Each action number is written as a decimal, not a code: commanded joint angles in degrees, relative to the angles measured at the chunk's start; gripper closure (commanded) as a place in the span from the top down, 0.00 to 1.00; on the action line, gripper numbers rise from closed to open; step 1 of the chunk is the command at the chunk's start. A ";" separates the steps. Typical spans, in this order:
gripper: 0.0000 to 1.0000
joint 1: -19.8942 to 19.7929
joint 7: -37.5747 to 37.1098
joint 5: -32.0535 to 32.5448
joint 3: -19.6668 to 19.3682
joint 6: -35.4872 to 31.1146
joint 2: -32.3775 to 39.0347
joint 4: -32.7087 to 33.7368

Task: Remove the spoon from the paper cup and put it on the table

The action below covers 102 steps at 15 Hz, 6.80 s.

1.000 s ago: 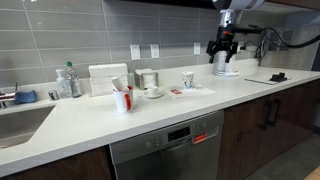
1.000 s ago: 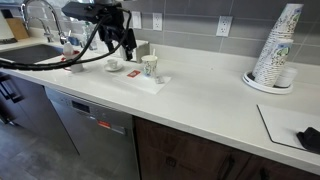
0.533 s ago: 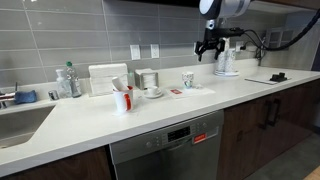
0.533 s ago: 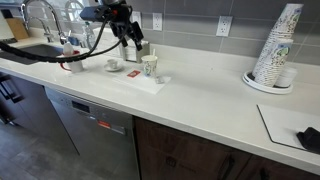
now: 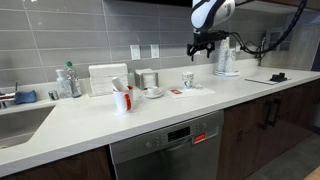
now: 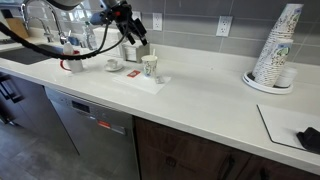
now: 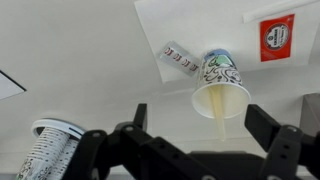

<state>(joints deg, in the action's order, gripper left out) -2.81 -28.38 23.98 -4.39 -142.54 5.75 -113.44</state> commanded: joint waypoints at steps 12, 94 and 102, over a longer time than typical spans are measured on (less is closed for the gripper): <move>1.00 3.22 -3.90 2.18 -0.80 1.89 3.56 4.13; 0.01 17.53 -39.77 42.24 1.67 31.07 19.42 29.95; 0.03 16.89 -40.19 43.62 3.36 31.34 21.19 31.79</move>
<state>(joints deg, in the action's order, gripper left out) 15.18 -68.59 67.05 -2.65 -111.86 26.88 -81.95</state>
